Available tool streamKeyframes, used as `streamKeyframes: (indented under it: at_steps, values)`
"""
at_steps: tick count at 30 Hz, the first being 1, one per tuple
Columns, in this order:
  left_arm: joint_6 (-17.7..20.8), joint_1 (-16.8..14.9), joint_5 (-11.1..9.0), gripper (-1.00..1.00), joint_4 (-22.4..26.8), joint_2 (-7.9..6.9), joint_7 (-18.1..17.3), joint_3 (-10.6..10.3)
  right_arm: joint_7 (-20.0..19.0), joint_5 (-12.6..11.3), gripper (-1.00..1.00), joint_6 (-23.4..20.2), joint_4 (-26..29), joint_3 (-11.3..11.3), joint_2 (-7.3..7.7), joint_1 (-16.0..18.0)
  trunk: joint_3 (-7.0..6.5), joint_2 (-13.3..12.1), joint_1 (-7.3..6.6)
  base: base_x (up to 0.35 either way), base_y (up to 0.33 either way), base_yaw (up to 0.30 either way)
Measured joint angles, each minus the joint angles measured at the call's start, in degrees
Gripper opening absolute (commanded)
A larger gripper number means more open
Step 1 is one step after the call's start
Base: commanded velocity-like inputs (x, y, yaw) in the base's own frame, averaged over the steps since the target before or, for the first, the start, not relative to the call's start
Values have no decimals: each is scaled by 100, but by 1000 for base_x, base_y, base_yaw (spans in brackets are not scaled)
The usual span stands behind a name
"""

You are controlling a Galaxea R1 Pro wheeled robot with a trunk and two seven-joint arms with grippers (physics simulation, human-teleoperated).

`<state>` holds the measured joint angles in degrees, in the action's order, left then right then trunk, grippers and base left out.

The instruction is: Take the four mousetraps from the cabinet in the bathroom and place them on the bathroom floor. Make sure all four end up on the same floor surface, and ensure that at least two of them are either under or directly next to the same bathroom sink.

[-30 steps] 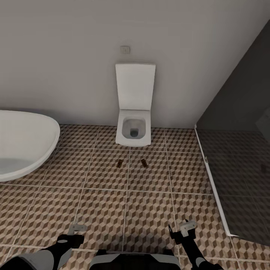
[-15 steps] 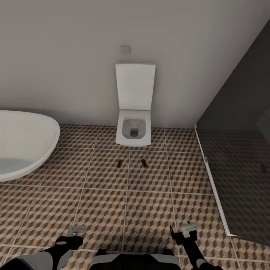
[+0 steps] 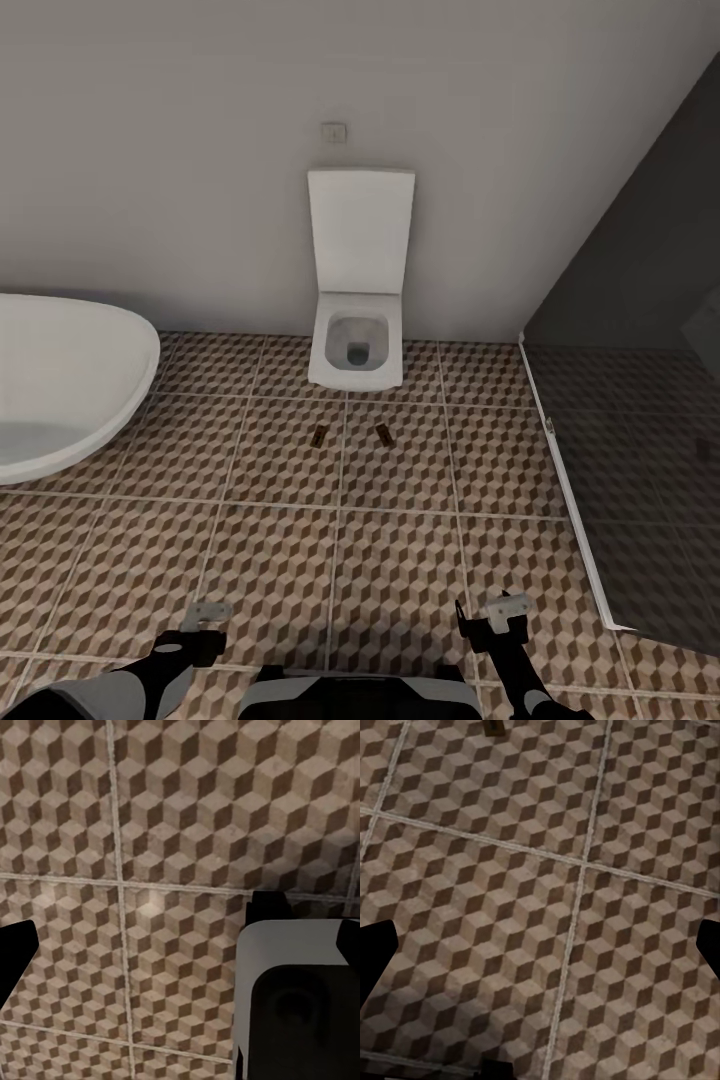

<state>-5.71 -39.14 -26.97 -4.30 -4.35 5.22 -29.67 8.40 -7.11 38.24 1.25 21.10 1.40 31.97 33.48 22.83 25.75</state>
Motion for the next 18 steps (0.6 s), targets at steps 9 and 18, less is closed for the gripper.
streamKeyframes:
  at_steps: [9, 18]
  values:
    - [2, 0, 2, 100, 0, 13, -1, 0, 11, -12, 100, -13, 0, 1, -15, -6, -3, 0, 0, 0, 0, 0]
    - [7, 0, 2, 100, 0, 13, -7, 0, 21, -17, 100, -16, 0, 0, -33, -8, -63, 0, 0, 0, 0, 0]
